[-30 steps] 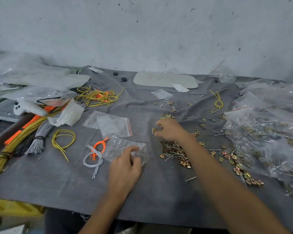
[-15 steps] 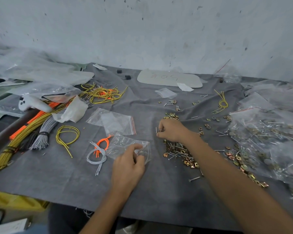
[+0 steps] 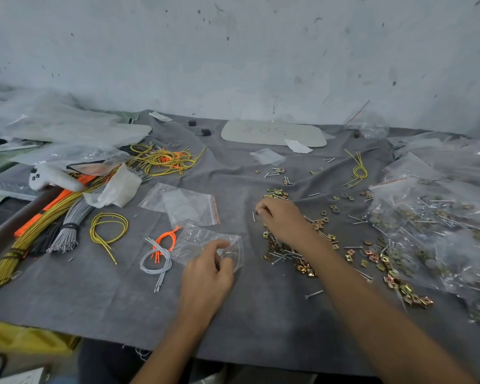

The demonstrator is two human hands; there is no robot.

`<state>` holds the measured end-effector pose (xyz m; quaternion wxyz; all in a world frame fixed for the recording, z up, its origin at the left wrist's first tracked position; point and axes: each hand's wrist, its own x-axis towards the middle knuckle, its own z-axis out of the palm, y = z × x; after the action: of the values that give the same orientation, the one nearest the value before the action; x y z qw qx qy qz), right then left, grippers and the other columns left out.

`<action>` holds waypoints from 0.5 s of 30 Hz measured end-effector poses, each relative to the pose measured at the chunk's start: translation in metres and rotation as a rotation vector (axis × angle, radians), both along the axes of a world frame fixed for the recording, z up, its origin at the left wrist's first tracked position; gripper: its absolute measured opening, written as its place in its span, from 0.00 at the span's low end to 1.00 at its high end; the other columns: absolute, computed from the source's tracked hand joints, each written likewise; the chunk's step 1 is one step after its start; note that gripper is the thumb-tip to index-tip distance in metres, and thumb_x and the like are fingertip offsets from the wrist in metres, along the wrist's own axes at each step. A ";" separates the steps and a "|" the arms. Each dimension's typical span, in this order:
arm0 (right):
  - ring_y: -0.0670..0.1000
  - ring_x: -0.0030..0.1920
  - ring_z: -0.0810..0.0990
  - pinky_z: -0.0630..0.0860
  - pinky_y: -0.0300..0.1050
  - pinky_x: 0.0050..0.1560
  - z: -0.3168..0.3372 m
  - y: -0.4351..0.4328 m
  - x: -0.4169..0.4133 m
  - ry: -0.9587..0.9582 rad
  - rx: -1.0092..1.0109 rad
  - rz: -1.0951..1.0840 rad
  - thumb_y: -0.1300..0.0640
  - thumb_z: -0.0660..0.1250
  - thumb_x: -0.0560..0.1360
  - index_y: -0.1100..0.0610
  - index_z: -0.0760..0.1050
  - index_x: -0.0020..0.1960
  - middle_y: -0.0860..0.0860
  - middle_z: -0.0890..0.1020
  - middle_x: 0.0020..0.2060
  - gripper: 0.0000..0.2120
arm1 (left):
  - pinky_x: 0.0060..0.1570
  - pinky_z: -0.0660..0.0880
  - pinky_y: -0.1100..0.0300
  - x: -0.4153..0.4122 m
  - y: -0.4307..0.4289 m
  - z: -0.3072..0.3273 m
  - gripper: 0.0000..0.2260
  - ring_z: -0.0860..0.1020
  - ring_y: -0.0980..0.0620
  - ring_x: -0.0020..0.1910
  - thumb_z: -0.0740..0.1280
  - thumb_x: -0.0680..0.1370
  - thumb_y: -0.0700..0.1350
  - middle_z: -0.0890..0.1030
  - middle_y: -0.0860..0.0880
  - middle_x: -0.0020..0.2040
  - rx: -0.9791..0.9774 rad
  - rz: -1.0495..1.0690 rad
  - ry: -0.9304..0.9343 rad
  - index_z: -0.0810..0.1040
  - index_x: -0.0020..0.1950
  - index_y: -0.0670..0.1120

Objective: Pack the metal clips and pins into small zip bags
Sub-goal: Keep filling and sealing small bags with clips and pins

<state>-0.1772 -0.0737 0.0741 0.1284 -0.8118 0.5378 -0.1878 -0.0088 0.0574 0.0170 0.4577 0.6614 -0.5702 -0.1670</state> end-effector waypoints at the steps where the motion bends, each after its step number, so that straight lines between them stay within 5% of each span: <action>1: 0.46 0.45 0.79 0.74 0.44 0.48 -0.001 0.016 0.000 -0.176 -0.007 -0.029 0.58 0.63 0.80 0.53 0.79 0.49 0.45 0.82 0.43 0.06 | 0.39 0.71 0.52 0.000 0.000 0.000 0.15 0.75 0.55 0.36 0.60 0.71 0.49 0.78 0.58 0.36 -0.002 0.005 0.004 0.80 0.55 0.54; 4: 0.39 0.41 0.80 0.72 0.29 0.44 -0.017 0.074 0.006 -0.451 0.004 -0.025 0.59 0.69 0.75 0.48 0.80 0.48 0.39 0.81 0.37 0.06 | 0.39 0.70 0.52 0.001 -0.002 -0.003 0.15 0.75 0.56 0.37 0.60 0.71 0.50 0.78 0.58 0.36 -0.005 0.009 -0.003 0.80 0.55 0.55; 10: 0.45 0.47 0.80 0.77 0.46 0.51 -0.045 0.125 0.032 -0.483 0.044 0.037 0.57 0.67 0.76 0.50 0.79 0.52 0.45 0.83 0.45 0.06 | 0.35 0.67 0.62 0.002 -0.002 -0.004 0.15 0.77 0.59 0.37 0.60 0.70 0.50 0.79 0.60 0.37 0.014 -0.016 -0.007 0.78 0.55 0.57; 15: 0.44 0.51 0.80 0.77 0.46 0.54 -0.042 0.118 0.031 -0.509 0.069 0.095 0.57 0.67 0.78 0.50 0.74 0.56 0.43 0.82 0.48 0.07 | 0.36 0.66 0.68 0.001 -0.001 -0.002 0.14 0.77 0.62 0.39 0.60 0.71 0.52 0.79 0.63 0.39 0.032 -0.014 -0.010 0.77 0.54 0.59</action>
<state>-0.1463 0.0438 0.0317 0.2962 -0.7578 0.4554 -0.3614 -0.0075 0.0565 0.0146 0.4431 0.6654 -0.5744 -0.1760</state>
